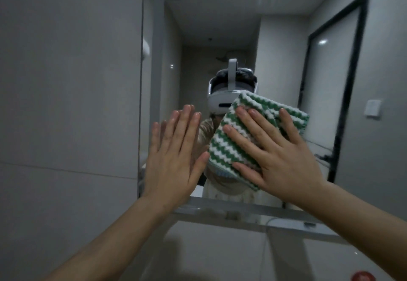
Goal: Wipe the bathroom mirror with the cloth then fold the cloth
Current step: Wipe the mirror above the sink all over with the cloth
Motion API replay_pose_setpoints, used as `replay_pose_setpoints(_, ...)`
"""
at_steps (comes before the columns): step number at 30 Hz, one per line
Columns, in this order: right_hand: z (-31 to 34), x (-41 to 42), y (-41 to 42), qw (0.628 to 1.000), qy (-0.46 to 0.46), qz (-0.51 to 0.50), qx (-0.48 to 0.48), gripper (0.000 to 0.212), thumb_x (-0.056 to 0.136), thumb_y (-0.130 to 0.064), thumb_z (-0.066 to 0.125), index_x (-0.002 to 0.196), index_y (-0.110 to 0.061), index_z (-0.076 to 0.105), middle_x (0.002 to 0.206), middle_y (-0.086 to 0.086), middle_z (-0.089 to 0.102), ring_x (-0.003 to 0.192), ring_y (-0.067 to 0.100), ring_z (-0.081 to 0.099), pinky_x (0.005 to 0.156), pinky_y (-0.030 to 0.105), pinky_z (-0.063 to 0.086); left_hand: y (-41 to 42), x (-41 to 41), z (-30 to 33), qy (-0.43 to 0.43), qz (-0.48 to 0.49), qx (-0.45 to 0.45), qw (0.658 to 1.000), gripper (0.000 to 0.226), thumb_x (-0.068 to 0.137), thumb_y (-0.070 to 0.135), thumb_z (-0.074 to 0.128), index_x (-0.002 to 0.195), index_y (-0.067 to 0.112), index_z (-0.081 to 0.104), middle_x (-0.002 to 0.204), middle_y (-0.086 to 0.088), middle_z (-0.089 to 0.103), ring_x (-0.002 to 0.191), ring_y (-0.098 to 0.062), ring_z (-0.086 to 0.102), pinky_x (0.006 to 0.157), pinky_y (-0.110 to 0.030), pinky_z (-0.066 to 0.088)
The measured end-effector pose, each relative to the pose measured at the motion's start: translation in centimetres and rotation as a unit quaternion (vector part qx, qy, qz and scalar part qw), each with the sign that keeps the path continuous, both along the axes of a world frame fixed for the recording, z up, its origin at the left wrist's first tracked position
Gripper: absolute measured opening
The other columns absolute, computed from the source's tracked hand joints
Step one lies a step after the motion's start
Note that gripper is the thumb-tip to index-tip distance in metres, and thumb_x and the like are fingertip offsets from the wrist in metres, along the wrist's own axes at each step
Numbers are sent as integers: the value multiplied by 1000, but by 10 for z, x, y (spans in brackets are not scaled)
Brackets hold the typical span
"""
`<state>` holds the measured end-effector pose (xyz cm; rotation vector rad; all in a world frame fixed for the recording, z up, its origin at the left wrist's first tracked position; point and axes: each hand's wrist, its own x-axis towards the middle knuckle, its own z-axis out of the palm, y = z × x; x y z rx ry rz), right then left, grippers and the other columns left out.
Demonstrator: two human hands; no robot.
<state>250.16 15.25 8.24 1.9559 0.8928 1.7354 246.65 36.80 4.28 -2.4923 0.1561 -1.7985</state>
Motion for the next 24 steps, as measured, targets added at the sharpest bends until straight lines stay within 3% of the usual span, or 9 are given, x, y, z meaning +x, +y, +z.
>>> replay_pose_setpoints(7,-21,-12,49,983,28,37,178,52,96,-45,38,139,-17,46,152,12,29,142,26,26,115,53,10,-13,18,-4,4,-2,-22,1000,59,100,47,4,150,15,7,158,-6,2,145,-23,3,116,-52,8)
replay_pose_setpoints(11,-13,3,47,980,6,13,197,55,98,-52,29,148,-27,29,155,5,19,143,21,18,109,65,6,-11,27,-6,-16,-8,-17,1000,60,100,49,6,150,15,10,157,-5,4,145,-22,4,116,-51,5)
replay_pose_setpoints(14,-17,10,44,981,-14,11,195,56,97,-57,30,146,-29,33,154,5,25,142,22,21,105,71,11,-9,30,-10,-25,-21,-10,999,63,99,50,7,149,13,14,156,-6,8,145,-22,5,116,-51,6)
replay_pose_setpoints(20,-24,12,44,977,-36,16,210,55,97,-55,34,145,-28,35,152,7,28,142,24,24,105,71,14,-8,29,-9,-35,-27,-5,999,65,99,51,9,149,11,16,156,-6,10,144,-24,8,116,-49,5)
replay_pose_setpoints(24,-68,10,40,972,-22,6,236,55,96,-54,37,145,-29,35,153,6,27,142,22,23,106,70,13,-12,25,-44,-16,-22,-2,1000,63,98,53,12,150,17,11,158,-4,4,145,-23,5,116,-48,4)
